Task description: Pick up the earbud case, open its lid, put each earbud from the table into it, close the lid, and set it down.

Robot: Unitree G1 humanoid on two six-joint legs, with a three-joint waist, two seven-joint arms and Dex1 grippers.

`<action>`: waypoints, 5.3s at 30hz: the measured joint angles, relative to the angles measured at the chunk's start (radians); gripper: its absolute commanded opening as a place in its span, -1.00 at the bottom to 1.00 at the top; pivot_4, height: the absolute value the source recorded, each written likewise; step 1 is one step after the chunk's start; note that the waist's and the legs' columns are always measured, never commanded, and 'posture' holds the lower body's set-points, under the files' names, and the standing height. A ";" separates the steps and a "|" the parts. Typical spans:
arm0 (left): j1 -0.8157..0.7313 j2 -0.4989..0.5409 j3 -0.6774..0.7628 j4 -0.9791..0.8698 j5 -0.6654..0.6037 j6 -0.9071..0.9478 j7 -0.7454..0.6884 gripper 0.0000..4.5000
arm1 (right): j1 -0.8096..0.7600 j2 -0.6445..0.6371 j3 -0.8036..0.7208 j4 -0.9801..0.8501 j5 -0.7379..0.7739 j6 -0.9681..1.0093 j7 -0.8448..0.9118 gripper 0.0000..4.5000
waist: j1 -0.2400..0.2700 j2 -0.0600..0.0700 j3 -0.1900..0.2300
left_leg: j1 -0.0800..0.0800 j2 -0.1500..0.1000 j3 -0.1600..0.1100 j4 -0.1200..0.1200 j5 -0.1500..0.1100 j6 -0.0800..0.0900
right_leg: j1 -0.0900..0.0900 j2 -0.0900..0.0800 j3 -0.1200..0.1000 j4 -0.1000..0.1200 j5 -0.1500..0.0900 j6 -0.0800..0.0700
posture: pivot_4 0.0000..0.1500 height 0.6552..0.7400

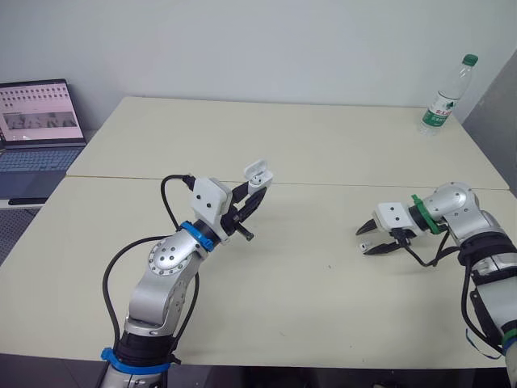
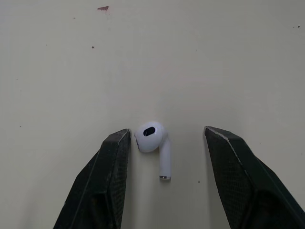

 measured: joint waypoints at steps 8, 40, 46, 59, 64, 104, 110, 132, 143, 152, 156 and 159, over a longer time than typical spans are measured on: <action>0.000 0.000 0.000 0.000 0.000 0.000 0.007 -0.65 | 0.000 0.006 0.002 0.001 -0.003 -0.014 0.000 0.15 | 0.000 0.000 0.000 | 0.000 0.000 0.000 0.000 0.000 0.000 | 0.000 0.000 0.000 0.000 0.000 0.000 | 1.00 1.00; 0.013 -0.026 -0.032 0.002 0.010 -0.029 0.012 -0.65 | 0.550 -0.524 -0.121 -0.289 0.139 0.153 -0.139 -0.83 | 0.001 0.004 0.003 | 0.013 -0.001 0.002 0.000 -0.001 0.001 | 0.014 0.000 0.000 -0.002 -0.004 -0.002 | 1.00 1.00; 0.007 -0.033 -0.038 0.025 0.018 -0.035 0.009 -0.65 | 0.518 -0.530 -0.128 -0.220 0.017 0.096 -0.240 -0.83 | 0.002 0.003 0.003 | 0.013 -0.002 0.002 0.000 -0.001 0.001 | 0.015 0.000 0.001 -0.002 -0.004 0.000 | 1.00 1.00; 0.004 -0.040 -0.039 0.039 0.019 -0.045 0.008 -0.65 | 0.451 -0.500 -0.148 -0.172 -0.043 0.170 -0.229 0.09 | 0.002 0.003 0.003 | 0.013 -0.001 0.000 0.000 -0.001 0.001 | 0.015 0.000 0.000 -0.002 -0.004 -0.001 | 1.00 1.00; 0.018 -0.040 -0.039 0.035 0.019 -0.044 0.009 -0.65 | 0.449 -0.502 -0.148 -0.159 -0.055 0.175 -0.206 0.09 | 0.005 0.003 0.003 | 0.013 -0.002 -0.001 0.000 -0.001 0.001 | 0.015 0.000 0.000 -0.002 -0.004 -0.001 | 1.00 1.00; 0.013 -0.037 -0.056 0.039 0.012 -0.047 -0.021 -0.65 | 0.331 -0.198 -0.252 -0.549 0.138 0.721 -0.222 -0.83 | -0.028 0.002 0.003 | 0.015 0.001 0.000 -0.002 -0.001 0.001 | 0.014 0.002 0.001 0.000 -0.004 -0.001 | 1.00 1.00; -0.026 -0.044 -0.043 0.058 -0.022 -0.039 -0.038 -0.65 | 0.115 0.230 -0.438 -1.029 0.476 1.247 -0.621 -0.83 | 0.005 0.008 0.004 | -0.002 0.000 -0.011 -0.001 0.000 0.000 | 0.002 0.002 -0.008 0.001 -0.004 -0.003 | 1.00 1.00; -0.114 -0.044 -0.034 0.075 -0.085 0.040 -0.037 -0.65 | 0.275 0.553 -0.408 -1.309 0.593 1.250 -1.102 -0.83 | 0.008 0.007 0.004 | -0.014 -0.005 -0.011 0.003 0.000 0.001 | -0.007 -0.002 -0.008 0.001 -0.002 0.001 | 1.00 1.00; -0.110 -0.052 -0.035 0.069 -0.086 0.040 -0.035 -0.65 | 0.307 0.539 -0.363 -1.309 0.593 1.208 -1.113 -0.83 | 0.003 0.007 0.004 | -0.014 -0.004 -0.011 0.003 0.000 0.001 | -0.007 0.000 -0.007 0.001 -0.002 0.001 | 1.00 1.00; -0.112 -0.052 -0.035 0.068 -0.087 0.040 -0.038 -0.65 | 0.303 0.538 -0.350 -1.298 0.593 1.190 -1.121 -0.83 | 0.003 0.007 0.004 | -0.014 -0.004 -0.011 0.003 0.000 0.001 | -0.007 0.000 -0.007 0.001 -0.002 0.001 | 1.00 1.00; -0.111 -0.053 -0.035 0.068 -0.088 0.040 -0.038 -0.65 | 0.303 0.532 -0.339 -1.295 0.591 1.182 -1.119 -0.83 | 0.002 0.007 0.004 | -0.014 -0.004 -0.010 0.003 0.000 0.001 | -0.007 0.000 -0.007 0.001 -0.002 0.001 | 1.00 1.00; -0.111 -0.054 -0.035 0.066 -0.089 0.040 -0.038 -0.65 | 0.303 0.530 -0.327 -1.293 0.586 1.175 -1.119 -0.83 | 0.002 0.007 0.004 | -0.014 -0.003 -0.011 0.003 0.000 0.001 | -0.007 0.000 -0.007 0.001 -0.002 0.001 | 1.00 1.00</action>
